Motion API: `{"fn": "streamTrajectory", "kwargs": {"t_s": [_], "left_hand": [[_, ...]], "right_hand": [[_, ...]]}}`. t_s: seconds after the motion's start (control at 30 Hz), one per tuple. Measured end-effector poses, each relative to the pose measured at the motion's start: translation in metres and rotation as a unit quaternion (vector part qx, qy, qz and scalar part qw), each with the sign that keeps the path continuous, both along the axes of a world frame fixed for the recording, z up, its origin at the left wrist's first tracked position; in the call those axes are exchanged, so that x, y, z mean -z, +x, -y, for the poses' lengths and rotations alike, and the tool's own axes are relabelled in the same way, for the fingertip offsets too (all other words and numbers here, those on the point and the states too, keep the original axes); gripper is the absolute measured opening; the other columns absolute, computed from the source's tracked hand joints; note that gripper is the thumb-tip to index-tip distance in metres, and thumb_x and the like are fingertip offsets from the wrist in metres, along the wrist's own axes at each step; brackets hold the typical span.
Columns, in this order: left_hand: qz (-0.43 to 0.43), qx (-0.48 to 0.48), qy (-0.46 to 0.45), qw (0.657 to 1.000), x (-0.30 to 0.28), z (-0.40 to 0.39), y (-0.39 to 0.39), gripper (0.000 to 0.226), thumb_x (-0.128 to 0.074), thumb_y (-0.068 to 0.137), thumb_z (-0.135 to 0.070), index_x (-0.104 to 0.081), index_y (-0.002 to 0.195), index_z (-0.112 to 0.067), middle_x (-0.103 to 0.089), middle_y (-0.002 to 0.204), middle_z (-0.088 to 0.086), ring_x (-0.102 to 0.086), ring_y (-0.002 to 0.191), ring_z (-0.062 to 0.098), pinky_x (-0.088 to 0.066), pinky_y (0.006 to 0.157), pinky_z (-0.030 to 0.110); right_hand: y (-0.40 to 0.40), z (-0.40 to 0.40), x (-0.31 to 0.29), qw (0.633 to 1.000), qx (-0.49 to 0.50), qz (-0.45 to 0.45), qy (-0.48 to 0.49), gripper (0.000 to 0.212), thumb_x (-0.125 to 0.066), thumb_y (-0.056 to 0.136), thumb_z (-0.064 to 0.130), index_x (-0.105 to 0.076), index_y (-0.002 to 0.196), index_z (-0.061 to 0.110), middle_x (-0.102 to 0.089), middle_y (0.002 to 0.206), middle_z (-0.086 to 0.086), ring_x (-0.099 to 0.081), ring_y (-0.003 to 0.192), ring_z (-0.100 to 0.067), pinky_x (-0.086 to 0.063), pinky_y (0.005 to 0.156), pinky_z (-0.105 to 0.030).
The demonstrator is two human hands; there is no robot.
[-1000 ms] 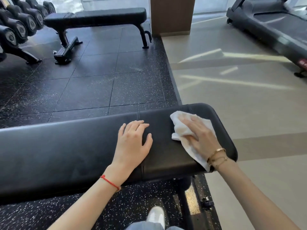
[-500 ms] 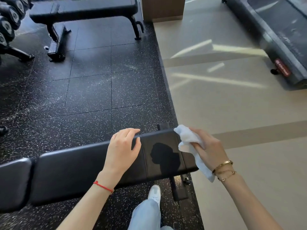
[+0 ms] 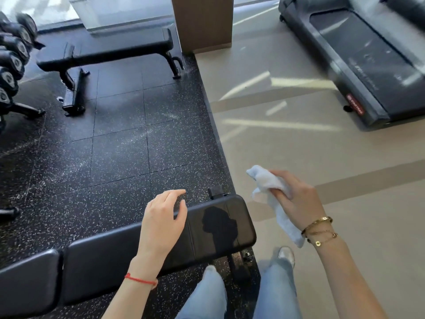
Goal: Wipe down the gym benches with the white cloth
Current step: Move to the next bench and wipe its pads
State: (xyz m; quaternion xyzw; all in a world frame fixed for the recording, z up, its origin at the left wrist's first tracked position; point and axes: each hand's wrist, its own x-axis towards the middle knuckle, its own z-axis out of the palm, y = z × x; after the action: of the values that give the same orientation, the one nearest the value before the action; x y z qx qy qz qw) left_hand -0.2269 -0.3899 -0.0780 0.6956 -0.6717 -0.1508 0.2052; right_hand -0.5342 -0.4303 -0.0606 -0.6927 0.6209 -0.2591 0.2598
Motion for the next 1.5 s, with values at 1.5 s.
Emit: {"fn": "streamTrajectory", "kwargs": {"t_s": [1.5], "left_hand": [[0.004, -0.504, -0.075, 0.861, -0.032, 0.349, -0.117, 0.026, -0.057, 0.095, -0.015, -0.067, 0.118, -0.016, -0.069, 0.117, -0.001, -0.063, 0.108, 0.017, -0.051, 0.096, 0.042]], "right_hand": [[0.051, 0.565, -0.033, 0.851, -0.526, 0.003, -0.009, 0.033, -0.057, 0.089, 0.033, -0.063, 0.120, 0.025, -0.065, 0.105, 0.012, -0.051, 0.092, 0.010, -0.032, 0.081, 0.003]]}}
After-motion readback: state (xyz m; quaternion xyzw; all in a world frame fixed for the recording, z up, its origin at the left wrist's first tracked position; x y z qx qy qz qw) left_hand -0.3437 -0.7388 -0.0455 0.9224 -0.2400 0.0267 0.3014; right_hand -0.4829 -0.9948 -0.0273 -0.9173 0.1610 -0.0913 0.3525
